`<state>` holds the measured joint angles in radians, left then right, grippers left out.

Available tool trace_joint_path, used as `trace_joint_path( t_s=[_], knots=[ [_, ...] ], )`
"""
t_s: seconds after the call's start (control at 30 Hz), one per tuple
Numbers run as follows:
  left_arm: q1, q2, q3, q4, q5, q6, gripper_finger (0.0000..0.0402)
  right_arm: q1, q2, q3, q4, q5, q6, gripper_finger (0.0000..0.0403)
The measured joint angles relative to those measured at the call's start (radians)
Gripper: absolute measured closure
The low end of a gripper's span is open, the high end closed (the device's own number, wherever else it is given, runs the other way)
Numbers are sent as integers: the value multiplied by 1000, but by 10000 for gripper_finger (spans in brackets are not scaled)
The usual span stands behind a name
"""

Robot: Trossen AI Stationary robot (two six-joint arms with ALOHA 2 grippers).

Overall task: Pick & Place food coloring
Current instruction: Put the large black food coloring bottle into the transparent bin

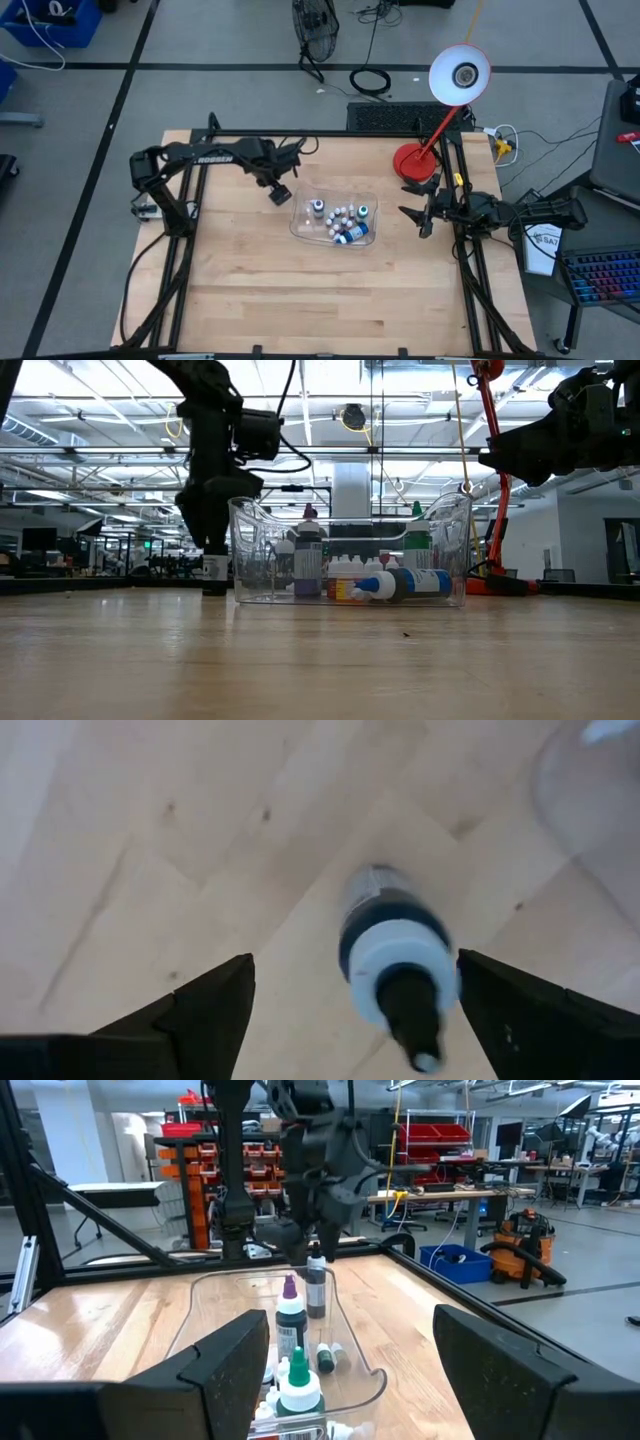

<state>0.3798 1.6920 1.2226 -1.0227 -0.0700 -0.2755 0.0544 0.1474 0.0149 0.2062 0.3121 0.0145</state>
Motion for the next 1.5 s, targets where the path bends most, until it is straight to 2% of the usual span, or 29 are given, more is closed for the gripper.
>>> trace_joint_path(
  t_s=[0.3,0.43,0.63,0.8,0.97,1.17,1.33,1.5],
  knots=[
    [0,0,-47,93,9,18,90,0,0,0,0,0,0,132],
    [0,0,-47,96,75,31,136,0,0,0,0,0,0,132],
    [3,0,-47,81,57,17,256,0,0,0,0,0,0,135],
    [2,-12,-22,64,21,41,263,0,0,0,0,0,0,131],
    [-44,-69,104,-53,26,65,263,0,0,0,0,0,0,134],
    [-183,-102,369,-181,49,115,263,0,0,0,0,0,0,133],
    [-320,-14,584,-263,-61,90,263,0,0,0,0,0,0,132],
    [-418,125,681,-292,-58,108,263,0,0,0,0,0,0,135]
  ],
)
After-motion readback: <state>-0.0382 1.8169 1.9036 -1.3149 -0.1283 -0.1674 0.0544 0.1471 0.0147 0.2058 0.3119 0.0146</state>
